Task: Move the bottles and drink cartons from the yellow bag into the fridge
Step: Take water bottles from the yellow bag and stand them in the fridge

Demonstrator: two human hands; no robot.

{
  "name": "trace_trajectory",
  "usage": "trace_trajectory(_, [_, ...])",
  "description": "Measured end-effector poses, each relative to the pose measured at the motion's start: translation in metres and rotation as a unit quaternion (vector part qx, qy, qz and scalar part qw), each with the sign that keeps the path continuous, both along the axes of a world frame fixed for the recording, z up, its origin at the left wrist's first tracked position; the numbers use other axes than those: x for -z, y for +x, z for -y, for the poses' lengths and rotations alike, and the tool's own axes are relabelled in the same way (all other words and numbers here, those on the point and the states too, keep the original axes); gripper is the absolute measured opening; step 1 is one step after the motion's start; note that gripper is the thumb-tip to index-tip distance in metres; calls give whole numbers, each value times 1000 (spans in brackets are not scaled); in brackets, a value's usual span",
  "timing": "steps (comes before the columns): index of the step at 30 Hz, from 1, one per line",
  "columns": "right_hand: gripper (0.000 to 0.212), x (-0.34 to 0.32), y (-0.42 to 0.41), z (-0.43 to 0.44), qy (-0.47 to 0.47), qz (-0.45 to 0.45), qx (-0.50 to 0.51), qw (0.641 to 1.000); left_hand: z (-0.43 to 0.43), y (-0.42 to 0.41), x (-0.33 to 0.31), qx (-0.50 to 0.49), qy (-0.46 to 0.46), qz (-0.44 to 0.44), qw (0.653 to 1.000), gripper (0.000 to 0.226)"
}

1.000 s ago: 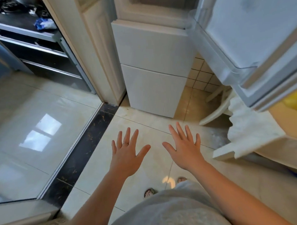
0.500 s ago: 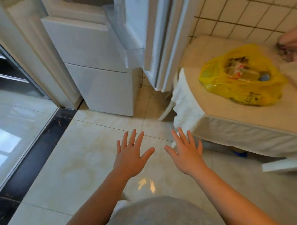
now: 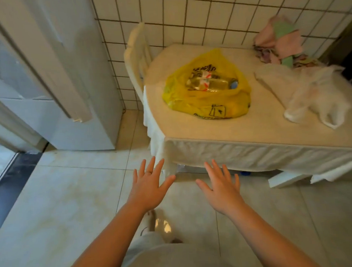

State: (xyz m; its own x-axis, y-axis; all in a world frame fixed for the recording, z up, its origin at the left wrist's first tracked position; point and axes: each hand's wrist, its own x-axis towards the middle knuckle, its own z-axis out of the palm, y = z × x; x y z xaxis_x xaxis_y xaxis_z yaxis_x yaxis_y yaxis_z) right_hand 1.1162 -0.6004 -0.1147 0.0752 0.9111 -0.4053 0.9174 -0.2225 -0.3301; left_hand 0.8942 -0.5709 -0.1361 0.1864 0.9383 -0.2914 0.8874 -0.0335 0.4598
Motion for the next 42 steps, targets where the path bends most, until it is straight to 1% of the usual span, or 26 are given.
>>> trace_trajectory(5, [67,-2,53,-23,-1,-8,31,999,-39,54,5,36,0,6,999,81])
trace_trajectory(10, [68,3,103,-69,8,1,42,999,-101,106,11,63,0,2,998,91])
trace_trajectory(17, [65,0,174,-187,41,4,24,999,-218,169,19,59,24,27,998,92])
trace_trajectory(20, [66,-3,198,-243,44,9,18,999,-263,189,18,38,49,51,997,107])
trace_trajectory(22, [71,-4,211,-273,56,7,6,998,-291,200,15,30,59,60,996,113])
trace_trajectory(24, [79,-4,219,-300,78,-7,-2,997,-316,211,9,18,55,78,995,107])
trace_trajectory(28, [87,-8,229,-352,135,-19,-30,990,-354,230,0,-46,22,143,988,78])
trace_trajectory(30, [86,-8,235,-380,140,-26,-55,988,-371,239,-5,-94,12,189,977,68])
trace_trajectory(31, [82,-10,237,-394,133,-27,-64,989,-379,243,-8,-123,1,209,970,65])
trace_trajectory(33, [72,-12,240,-422,123,-26,-90,988,-396,251,-11,-196,-43,262,944,64])
trace_trajectory(34, [68,-12,241,-436,123,-21,-106,986,-405,254,-11,-240,-72,296,922,65])
trace_trajectory(35, [64,-11,242,-451,124,-15,-123,985,-413,257,-11,-284,-105,333,893,67])
trace_trajectory(37, [61,-6,243,-477,117,-6,-154,981,-430,264,-8,-369,-173,411,816,72])
trace_trajectory(39, [60,0,242,-502,103,6,-185,977,-444,273,-6,-425,-223,468,742,69])
trace_trajectory(40, [59,4,242,-514,97,17,-202,974,-451,277,-4,-445,-236,483,717,64])
trace_trajectory(42, [58,12,239,-535,91,31,-236,967,-466,285,4,-483,-243,491,683,60])
